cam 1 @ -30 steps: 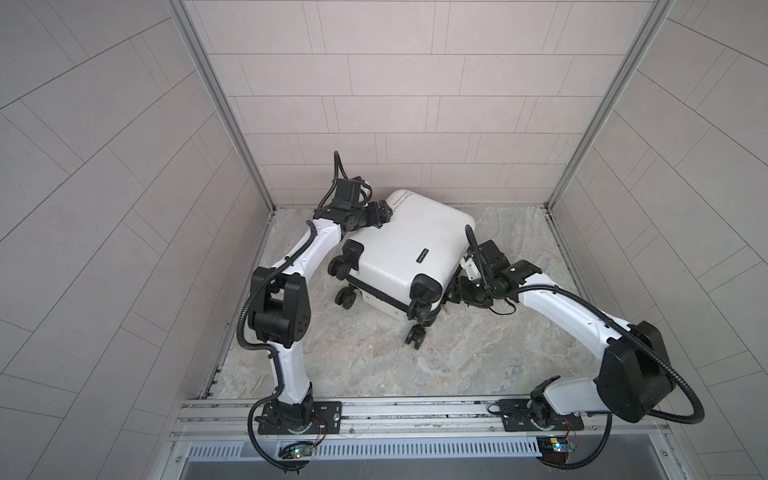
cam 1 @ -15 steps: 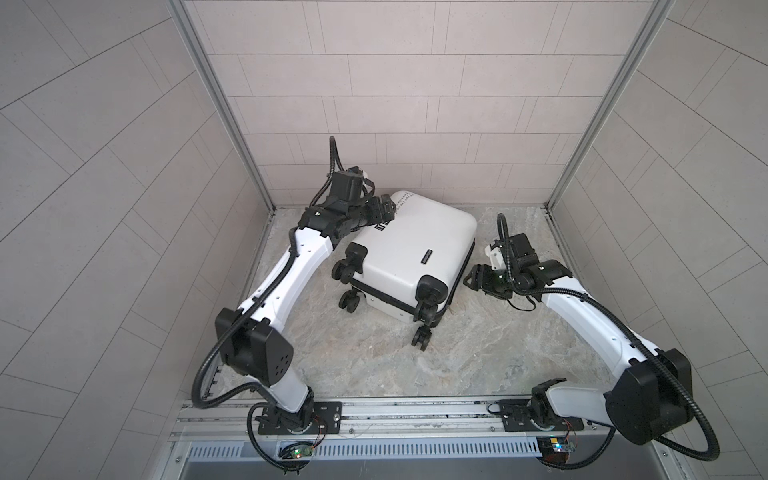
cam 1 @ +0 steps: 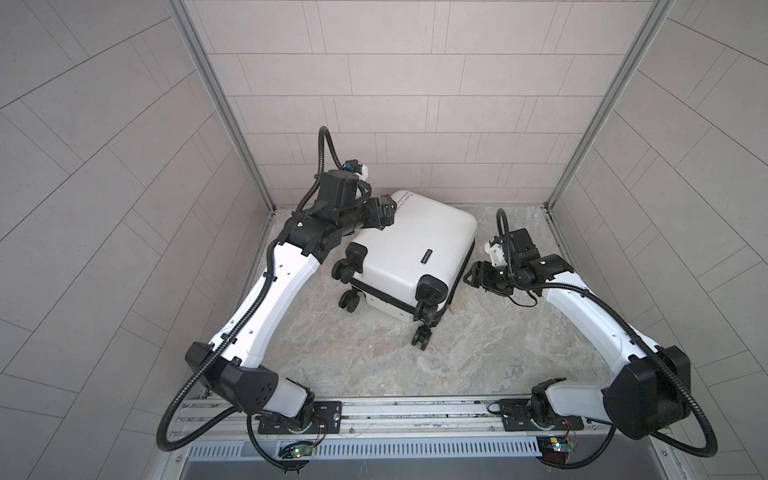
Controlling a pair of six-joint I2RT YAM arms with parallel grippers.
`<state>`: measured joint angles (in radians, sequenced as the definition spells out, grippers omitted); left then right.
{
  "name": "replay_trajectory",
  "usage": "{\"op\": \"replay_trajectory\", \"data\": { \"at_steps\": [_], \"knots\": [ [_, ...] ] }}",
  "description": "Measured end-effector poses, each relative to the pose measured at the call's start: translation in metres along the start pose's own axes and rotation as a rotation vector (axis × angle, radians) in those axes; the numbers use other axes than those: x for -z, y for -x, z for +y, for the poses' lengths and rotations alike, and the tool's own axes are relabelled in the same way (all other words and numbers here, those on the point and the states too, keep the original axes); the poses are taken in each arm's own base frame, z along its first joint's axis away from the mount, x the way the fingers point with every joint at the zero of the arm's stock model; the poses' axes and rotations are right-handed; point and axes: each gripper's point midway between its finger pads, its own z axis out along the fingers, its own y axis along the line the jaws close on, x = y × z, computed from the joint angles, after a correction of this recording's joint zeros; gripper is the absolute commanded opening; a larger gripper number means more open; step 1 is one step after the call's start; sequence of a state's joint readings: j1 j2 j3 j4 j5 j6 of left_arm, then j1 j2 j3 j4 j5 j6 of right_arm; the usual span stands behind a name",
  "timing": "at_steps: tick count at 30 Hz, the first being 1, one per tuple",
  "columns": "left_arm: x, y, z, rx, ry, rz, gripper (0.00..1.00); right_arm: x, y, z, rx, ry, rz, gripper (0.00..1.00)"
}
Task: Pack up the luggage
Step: 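Raise the left gripper over the suitcase top while the right holds the zipper pull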
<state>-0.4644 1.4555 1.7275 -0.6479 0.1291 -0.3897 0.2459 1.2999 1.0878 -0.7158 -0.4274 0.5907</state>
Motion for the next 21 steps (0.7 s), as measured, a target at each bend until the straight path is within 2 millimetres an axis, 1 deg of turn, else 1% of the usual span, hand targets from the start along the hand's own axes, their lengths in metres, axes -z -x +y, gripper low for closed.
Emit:
{"op": "replay_trajectory", "data": {
  "at_steps": [7, 11, 14, 17, 19, 21],
  "knots": [
    [0.025, 0.005, -0.022, -0.083, -0.032, -0.048, 0.94, 0.000, -0.002, -0.001, -0.003, -0.002, 0.007, 0.70],
    [0.031, 0.004, -0.030, -0.109, -0.045, -0.059, 0.94, 0.000, -0.002, -0.001, -0.004, -0.002, 0.007, 0.70],
    [0.031, 0.001, -0.035, -0.119, -0.059, -0.053, 0.94, 0.001, -0.003, -0.001, -0.007, -0.001, 0.006, 0.70],
    [0.026, -0.010, -0.040, -0.127, -0.075, -0.027, 0.94, 0.001, -0.007, -0.003, -0.012, -0.004, 0.010, 0.70],
    [0.021, -0.021, -0.043, -0.133, -0.085, 0.001, 0.94, 0.000, -0.008, -0.004, -0.014, -0.006, 0.012, 0.70],
    [0.014, -0.038, -0.047, -0.135, -0.095, 0.037, 0.94, -0.001, -0.010, -0.006, -0.015, -0.011, 0.014, 0.70]
  ]
}}
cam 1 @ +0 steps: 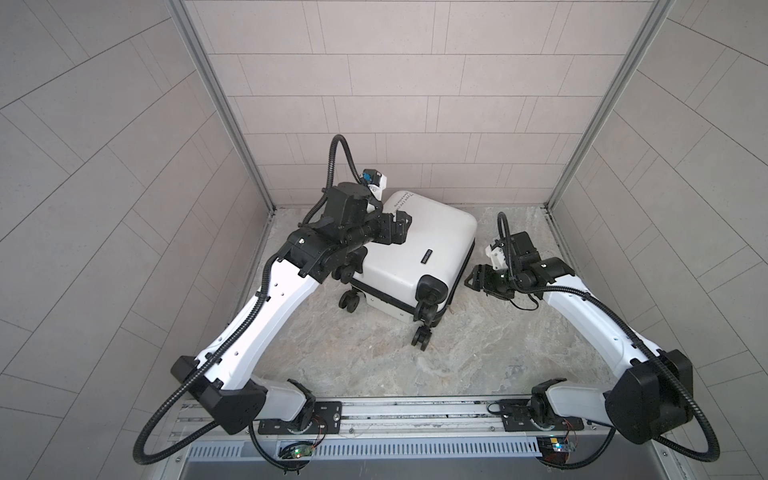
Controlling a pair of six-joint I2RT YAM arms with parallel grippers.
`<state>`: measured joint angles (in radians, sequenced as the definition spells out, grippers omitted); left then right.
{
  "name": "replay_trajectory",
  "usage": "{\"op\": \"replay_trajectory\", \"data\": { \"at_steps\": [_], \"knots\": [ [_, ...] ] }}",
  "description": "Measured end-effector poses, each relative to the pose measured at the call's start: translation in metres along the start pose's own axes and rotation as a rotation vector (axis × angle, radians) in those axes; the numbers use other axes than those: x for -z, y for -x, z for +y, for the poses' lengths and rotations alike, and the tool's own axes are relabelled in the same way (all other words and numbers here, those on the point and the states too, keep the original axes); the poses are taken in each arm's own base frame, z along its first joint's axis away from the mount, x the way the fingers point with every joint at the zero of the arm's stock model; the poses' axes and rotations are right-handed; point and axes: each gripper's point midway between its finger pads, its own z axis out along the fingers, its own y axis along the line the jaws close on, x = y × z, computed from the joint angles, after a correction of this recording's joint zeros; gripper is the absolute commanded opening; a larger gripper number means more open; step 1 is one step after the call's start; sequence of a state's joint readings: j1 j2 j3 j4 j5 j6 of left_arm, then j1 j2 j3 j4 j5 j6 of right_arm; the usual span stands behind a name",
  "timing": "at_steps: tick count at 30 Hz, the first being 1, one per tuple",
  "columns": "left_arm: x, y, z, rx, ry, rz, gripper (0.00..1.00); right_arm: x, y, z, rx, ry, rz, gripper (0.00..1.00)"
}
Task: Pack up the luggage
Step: 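Raise the left gripper over the suitcase top while the right holds the zipper pull, then lower the left gripper onto the near wheel housing and grip it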
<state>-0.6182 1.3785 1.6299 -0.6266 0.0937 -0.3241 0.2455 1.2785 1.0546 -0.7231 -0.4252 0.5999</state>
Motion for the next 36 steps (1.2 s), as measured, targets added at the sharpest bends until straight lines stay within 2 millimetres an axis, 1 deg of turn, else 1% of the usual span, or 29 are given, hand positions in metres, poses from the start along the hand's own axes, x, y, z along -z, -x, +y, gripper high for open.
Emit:
{"op": "replay_trajectory", "data": {
  "at_steps": [5, 7, 9, 11, 14, 18, 20, 24, 26, 29, 36],
  "knots": [
    [-0.017, -0.050, -0.008, 0.022, -0.019, 0.106, 0.94, -0.002, -0.003, -0.010, -0.020, -0.019, 0.003, 0.70],
    [-0.020, -0.068, -0.012, 0.032, -0.027, 0.143, 0.94, -0.002, -0.004, -0.016, -0.034, -0.027, 0.001, 0.71],
    [-0.019, -0.085, -0.021, 0.030, -0.044, 0.172, 0.94, -0.001, -0.005, -0.022, -0.048, -0.035, -0.001, 0.70],
    [-0.014, -0.100, -0.031, 0.026, -0.069, 0.194, 0.94, 0.000, -0.006, -0.027, -0.059, -0.040, -0.005, 0.71],
    [0.003, -0.120, -0.041, 0.032, -0.107, 0.213, 0.95, 0.001, -0.009, -0.033, -0.070, -0.045, -0.010, 0.71],
    [0.029, -0.134, -0.047, 0.052, -0.147, 0.209, 0.97, -0.002, -0.014, -0.038, -0.079, -0.052, -0.001, 0.71],
    [0.038, -0.139, -0.051, 0.058, -0.163, 0.212, 0.97, -0.004, -0.015, -0.039, -0.083, -0.053, 0.003, 0.71],
    [0.044, -0.158, -0.062, 0.045, -0.180, 0.262, 0.97, -0.007, -0.014, -0.039, -0.086, -0.050, 0.005, 0.71],
    [0.042, -0.173, -0.067, 0.027, -0.179, 0.304, 0.97, -0.010, -0.013, -0.039, -0.088, -0.052, 0.010, 0.71],
    [0.034, -0.191, -0.069, 0.008, -0.157, 0.362, 0.97, -0.013, -0.012, -0.040, -0.090, -0.053, 0.012, 0.71],
    [0.008, -0.218, -0.062, -0.013, -0.070, 0.449, 0.97, -0.013, -0.012, -0.040, -0.091, -0.051, 0.014, 0.72]
  ]
}}
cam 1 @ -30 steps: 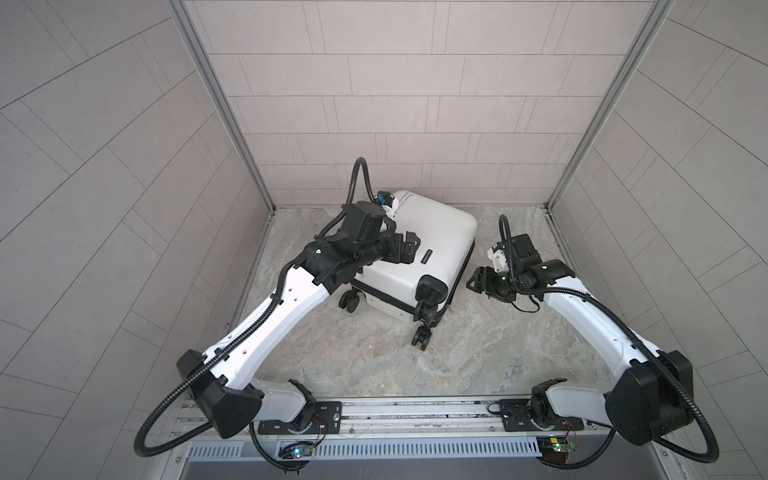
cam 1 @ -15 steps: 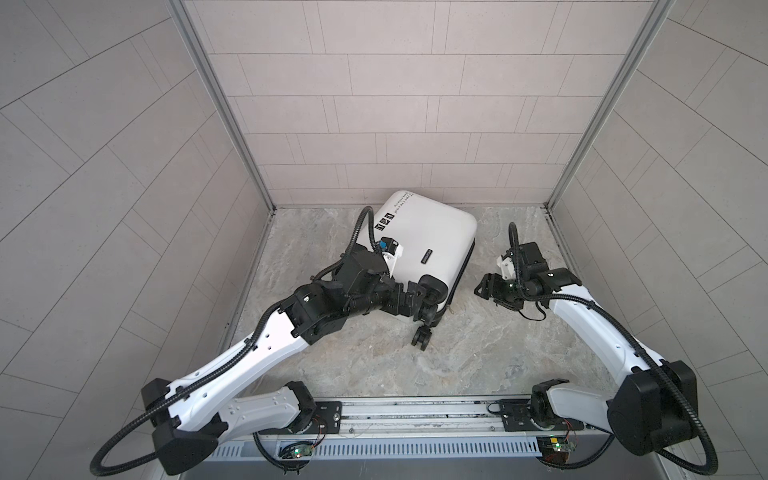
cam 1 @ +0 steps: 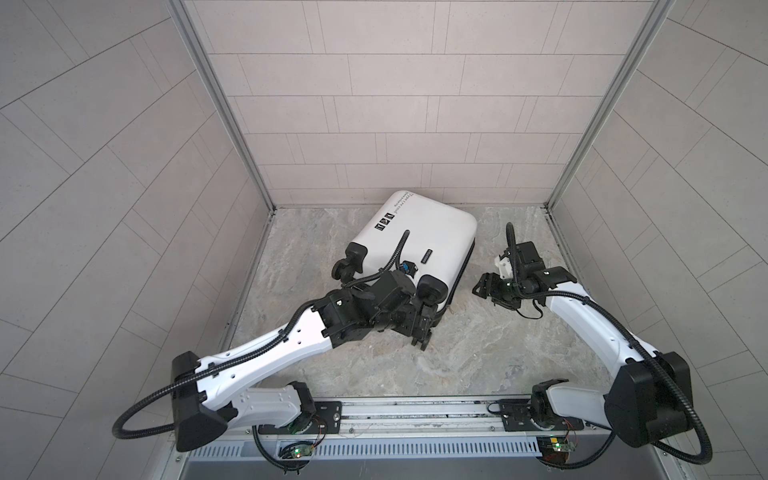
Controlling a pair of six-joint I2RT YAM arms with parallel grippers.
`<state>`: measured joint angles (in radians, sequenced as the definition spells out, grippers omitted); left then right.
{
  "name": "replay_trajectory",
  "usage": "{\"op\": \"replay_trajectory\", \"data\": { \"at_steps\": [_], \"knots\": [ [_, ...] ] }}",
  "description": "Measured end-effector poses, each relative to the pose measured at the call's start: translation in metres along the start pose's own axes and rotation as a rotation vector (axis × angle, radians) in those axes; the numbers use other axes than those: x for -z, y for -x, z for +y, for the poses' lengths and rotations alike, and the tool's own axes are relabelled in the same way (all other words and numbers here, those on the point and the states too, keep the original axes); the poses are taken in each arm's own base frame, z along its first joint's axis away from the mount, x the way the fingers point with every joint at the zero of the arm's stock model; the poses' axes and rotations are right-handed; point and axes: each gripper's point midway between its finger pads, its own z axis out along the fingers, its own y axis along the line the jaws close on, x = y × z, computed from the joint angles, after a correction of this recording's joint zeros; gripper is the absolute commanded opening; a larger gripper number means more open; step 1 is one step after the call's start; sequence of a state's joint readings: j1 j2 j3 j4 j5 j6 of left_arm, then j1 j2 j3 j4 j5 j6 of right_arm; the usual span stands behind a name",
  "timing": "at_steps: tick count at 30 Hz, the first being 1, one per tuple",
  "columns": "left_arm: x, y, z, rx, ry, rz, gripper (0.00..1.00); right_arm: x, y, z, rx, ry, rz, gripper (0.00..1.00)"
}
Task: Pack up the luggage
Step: 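Lower the left gripper onto the near wheel housing and grip it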
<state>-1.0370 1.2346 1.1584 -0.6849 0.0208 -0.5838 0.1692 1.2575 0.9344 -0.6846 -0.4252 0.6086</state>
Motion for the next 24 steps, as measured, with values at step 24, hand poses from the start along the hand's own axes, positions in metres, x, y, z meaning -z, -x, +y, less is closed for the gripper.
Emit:
{"op": "replay_trajectory", "data": {
  "at_steps": [24],
  "knots": [
    [-0.066, 0.001, -0.010, -0.005, 0.103, 0.098, 0.75, 0.002, 0.000, 0.002, 0.024, -0.003, 0.018, 0.73]
  ]
}}
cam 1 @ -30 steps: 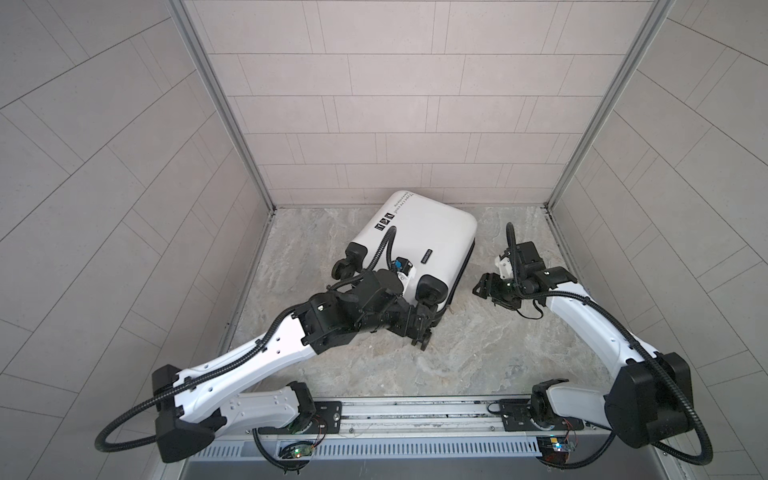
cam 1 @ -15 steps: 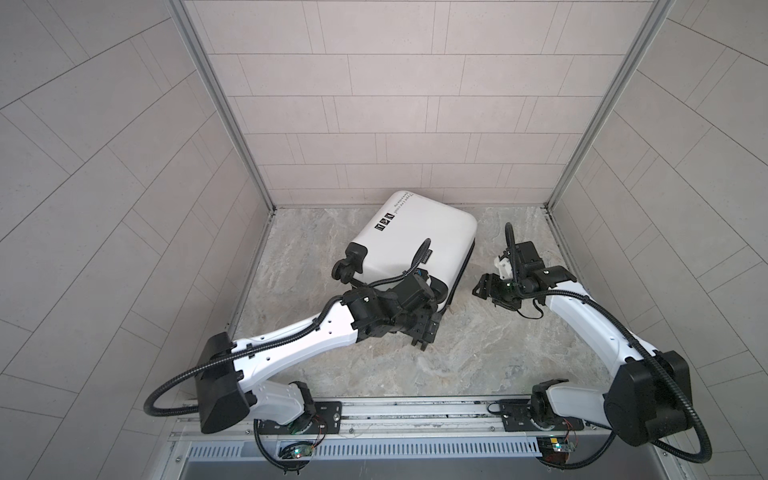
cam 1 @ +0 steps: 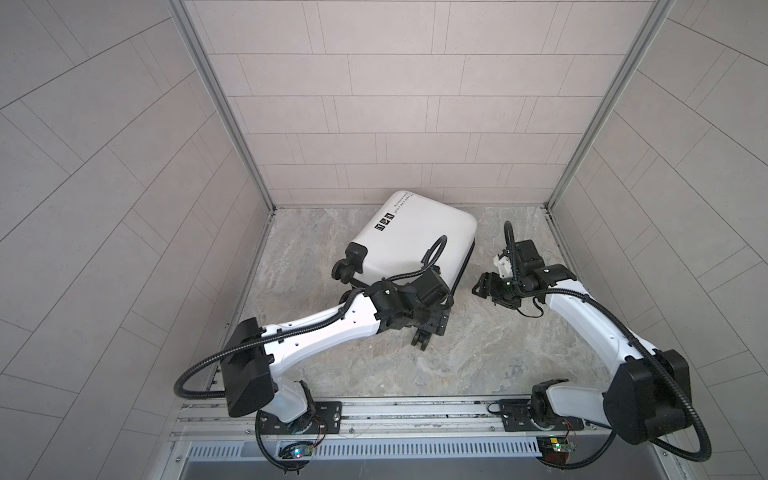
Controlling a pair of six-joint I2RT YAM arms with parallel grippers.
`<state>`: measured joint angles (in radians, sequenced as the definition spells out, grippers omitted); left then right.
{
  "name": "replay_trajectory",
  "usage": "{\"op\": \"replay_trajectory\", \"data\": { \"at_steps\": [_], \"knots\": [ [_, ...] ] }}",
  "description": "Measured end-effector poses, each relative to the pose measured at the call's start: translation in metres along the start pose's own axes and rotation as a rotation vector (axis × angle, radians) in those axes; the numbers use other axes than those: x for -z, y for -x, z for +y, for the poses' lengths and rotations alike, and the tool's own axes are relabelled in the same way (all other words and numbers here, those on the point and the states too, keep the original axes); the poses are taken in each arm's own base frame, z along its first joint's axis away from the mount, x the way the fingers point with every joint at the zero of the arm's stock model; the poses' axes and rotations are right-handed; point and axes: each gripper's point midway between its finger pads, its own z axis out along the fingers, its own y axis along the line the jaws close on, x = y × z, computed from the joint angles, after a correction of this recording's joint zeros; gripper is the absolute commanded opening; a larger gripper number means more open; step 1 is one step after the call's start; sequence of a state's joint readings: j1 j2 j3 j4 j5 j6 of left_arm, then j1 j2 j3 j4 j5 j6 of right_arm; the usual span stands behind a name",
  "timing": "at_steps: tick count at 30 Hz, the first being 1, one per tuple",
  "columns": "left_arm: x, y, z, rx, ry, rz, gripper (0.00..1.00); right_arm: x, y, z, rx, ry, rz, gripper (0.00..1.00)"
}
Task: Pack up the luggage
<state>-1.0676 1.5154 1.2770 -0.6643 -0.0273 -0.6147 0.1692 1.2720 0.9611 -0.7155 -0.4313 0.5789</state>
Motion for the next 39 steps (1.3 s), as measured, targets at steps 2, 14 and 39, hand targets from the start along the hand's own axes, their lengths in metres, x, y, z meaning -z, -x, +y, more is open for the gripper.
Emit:
{"op": "replay_trajectory", "data": {
  "at_steps": [2, 14, 39],
  "knots": [
    [-0.002, -0.001, 0.001, 0.006, 0.008, 0.005, 0.70, 0.000, 0.000, 0.001, 0.001, 0.004, 0.002, 0.72],
    [-0.006, -0.001, 0.008, 0.028, 0.055, 0.007, 0.21, 0.002, -0.013, 0.019, 0.111, 0.098, -0.023, 0.61],
    [0.013, 0.015, 0.066, 0.088, 0.136, -0.046, 0.00, -0.034, -0.065, 0.091, 0.449, 0.513, -0.169, 0.59]
  ]
}}
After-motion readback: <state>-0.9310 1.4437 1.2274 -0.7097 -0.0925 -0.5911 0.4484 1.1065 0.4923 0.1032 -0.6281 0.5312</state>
